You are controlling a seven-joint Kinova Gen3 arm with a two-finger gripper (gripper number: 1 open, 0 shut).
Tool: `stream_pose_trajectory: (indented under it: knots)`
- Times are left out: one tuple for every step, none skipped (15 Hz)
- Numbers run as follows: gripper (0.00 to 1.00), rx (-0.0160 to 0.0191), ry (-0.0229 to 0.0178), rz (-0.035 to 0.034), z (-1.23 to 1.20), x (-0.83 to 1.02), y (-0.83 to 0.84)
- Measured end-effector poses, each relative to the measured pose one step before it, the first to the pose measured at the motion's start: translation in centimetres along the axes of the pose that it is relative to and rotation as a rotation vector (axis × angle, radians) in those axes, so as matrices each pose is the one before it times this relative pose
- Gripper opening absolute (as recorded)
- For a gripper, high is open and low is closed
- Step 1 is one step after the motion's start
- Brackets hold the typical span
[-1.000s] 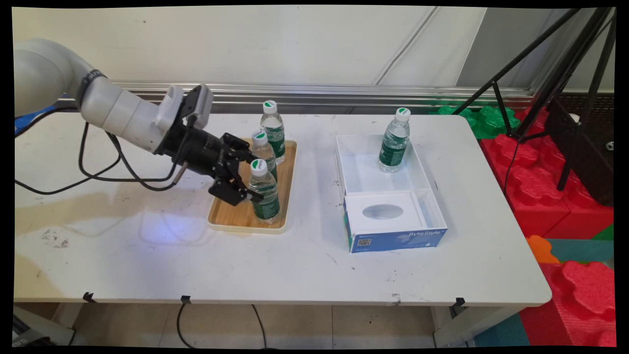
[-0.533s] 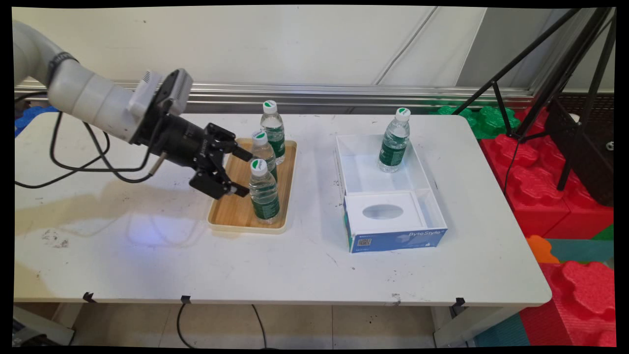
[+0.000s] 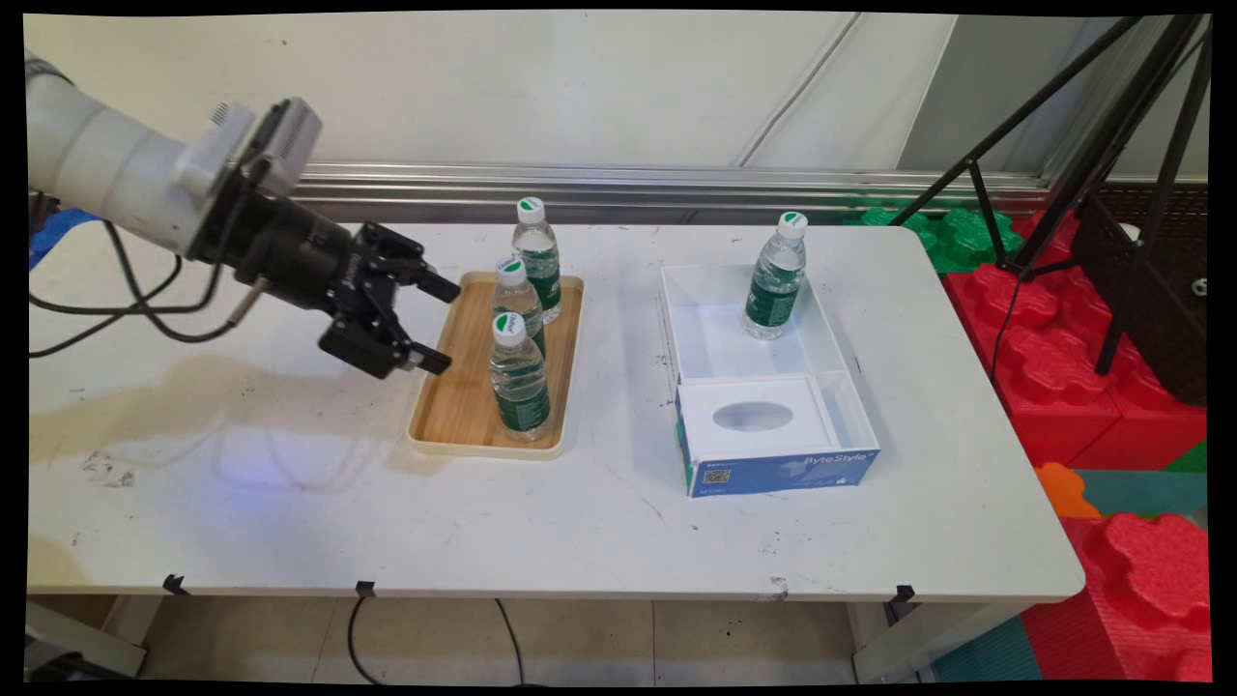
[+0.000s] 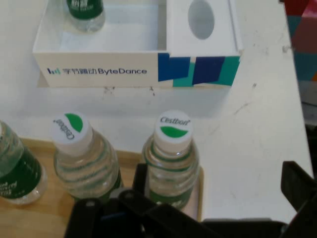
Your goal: Pick up the green bottle from the white box
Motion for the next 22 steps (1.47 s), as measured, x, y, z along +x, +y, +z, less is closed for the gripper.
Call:
stream_pose_trajectory:
  knots:
    - [1.00, -0.00014, 0.00258, -0.00472, -0.662, 0.137, 0.218]
    - [1.00, -0.00049, 0.00139, -0.00308, -0.467, 0.094, 0.174]
    - [1.00, -0.00028, 0.00258, -0.00475, -0.698, 0.136, 0.268]
    - [1.00, -0.00061, 0.00202, -0.00312, -0.467, 0.104, 0.186]
    - [1.00, -0.00053, 0.00427, -0.00417, -0.717, 0.182, 0.277]
    - [1.00, -0.00022, 0.00317, -0.00287, -0.463, 0.131, 0.180]
    - [1.00, -0.00101, 0.00424, -0.00426, -0.653, 0.183, 0.265]
    - [1.00, -0.00242, 0.00510, -0.00447, -0.751, 0.231, 0.313]
    - [1.00, -0.00497, 0.00390, -0.00336, -0.719, 0.210, 0.354]
    - [1.00, -0.00536, 0.00296, -0.00230, -0.560, 0.182, 0.297]
    - [1.00, -0.00390, 0.00192, -0.00151, -0.371, 0.113, 0.230]
    - [1.00, -0.00500, 0.00273, -0.00290, -0.537, 0.144, 0.338]
    - [1.00, -0.00858, 0.00350, -0.00365, -0.683, 0.221, 0.486]
    - [1.00, -0.00316, 0.00171, -0.00178, -0.310, 0.097, 0.220]
    - [1.00, -0.00313, 0.00192, -0.00195, -0.362, 0.111, 0.273]
    - [1.00, -0.00258, 0.00192, -0.00184, -0.327, 0.148, 0.243]
    - [1.00, -0.00153, 0.00193, -0.00128, -0.264, 0.152, 0.192]
    - [1.00, -0.00089, 0.00169, -0.00074, -0.168, 0.141, 0.110]
    - [1.00, 0.00265, 0.00164, -0.00234, -0.162, 0.140, 0.091]
    - [1.00, 0.00518, 0.00234, -0.00083, -0.079, 0.198, -0.002]
    - [1.00, 0.00589, 0.00220, -0.00003, -0.007, 0.211, -0.051]
    - [1.00, 0.01011, 0.00472, -0.00011, 0.108, 0.357, -0.171]
